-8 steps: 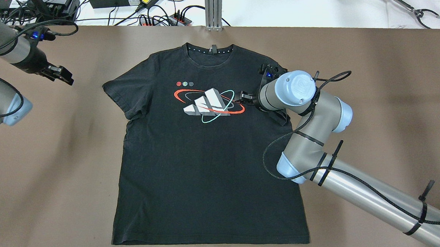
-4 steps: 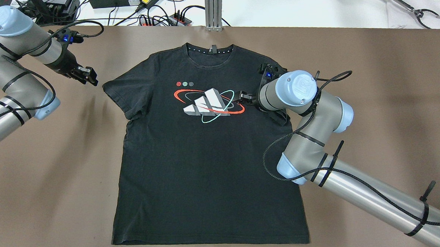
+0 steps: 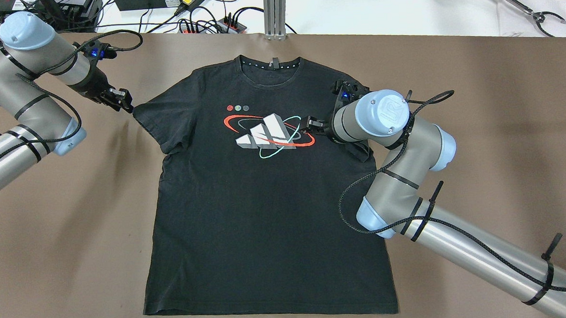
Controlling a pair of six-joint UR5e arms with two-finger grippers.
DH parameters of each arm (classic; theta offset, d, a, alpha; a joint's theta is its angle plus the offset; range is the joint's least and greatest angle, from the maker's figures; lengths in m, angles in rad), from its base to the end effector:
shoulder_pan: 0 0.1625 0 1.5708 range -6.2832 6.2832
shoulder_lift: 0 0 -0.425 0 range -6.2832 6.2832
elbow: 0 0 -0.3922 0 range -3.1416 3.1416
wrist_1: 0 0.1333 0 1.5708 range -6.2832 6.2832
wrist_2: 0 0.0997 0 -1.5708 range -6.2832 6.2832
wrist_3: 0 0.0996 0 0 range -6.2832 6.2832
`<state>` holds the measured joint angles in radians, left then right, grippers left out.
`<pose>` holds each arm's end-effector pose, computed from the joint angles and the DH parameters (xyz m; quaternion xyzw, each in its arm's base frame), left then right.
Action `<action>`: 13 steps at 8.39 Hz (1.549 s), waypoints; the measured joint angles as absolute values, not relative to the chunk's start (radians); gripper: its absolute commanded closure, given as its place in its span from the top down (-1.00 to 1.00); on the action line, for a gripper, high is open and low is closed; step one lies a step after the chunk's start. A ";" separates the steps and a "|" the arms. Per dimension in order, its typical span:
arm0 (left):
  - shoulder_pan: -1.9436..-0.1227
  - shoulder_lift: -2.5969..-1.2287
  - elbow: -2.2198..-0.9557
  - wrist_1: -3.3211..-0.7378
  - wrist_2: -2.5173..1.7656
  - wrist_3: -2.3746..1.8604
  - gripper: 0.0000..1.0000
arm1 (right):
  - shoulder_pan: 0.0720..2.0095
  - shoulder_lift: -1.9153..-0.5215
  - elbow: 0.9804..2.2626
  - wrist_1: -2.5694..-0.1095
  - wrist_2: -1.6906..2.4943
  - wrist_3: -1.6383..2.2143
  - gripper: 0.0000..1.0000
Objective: Fold clothes
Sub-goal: 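Reach the left gripper to the other sleeve and grasp it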
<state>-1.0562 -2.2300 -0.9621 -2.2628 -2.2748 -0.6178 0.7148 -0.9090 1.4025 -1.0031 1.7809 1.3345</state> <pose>0.3224 -0.7101 0.4672 0.1150 0.4538 0.0798 0.8800 -0.4853 -0.5702 0.2725 0.1500 -0.4888 0.1517 0.8459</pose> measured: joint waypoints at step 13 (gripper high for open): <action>-1.059 -2.261 -1.008 -2.289 -2.280 -0.756 -1.00 | 0.715 -0.911 1.402 -1.003 1.781 1.323 0.89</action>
